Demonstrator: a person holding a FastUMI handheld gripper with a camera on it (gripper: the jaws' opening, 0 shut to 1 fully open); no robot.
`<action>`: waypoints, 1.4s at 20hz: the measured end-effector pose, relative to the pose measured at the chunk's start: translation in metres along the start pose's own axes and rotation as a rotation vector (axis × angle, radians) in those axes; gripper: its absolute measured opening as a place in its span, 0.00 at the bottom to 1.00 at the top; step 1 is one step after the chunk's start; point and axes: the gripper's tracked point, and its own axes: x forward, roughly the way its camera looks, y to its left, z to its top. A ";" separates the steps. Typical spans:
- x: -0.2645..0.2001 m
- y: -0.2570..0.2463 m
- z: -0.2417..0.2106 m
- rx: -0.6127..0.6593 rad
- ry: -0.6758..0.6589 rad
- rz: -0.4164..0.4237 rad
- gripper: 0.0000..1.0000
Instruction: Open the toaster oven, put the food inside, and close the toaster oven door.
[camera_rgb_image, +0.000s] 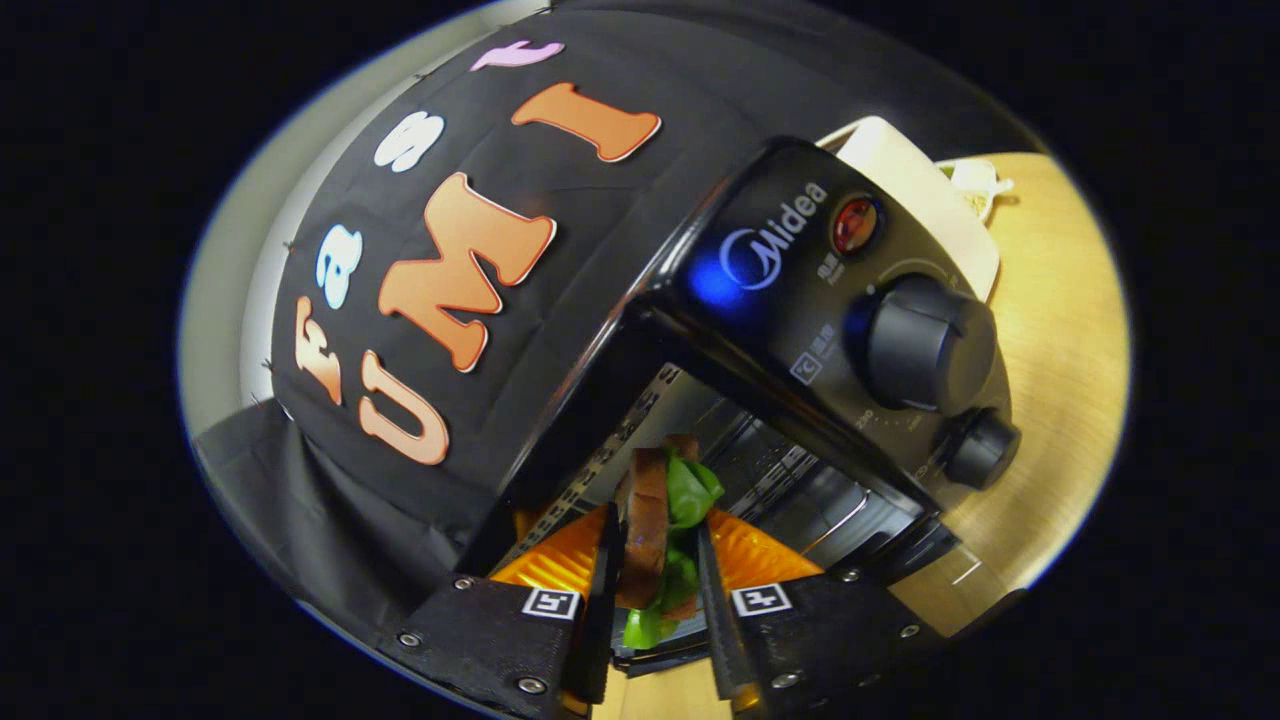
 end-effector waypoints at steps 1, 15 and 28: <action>0.001 -0.007 0.000 -0.079 -0.015 -0.028 0.48; -0.085 0.000 0.010 -0.562 0.065 -0.037 0.99; -0.205 -0.036 -0.081 -0.636 0.396 0.029 0.99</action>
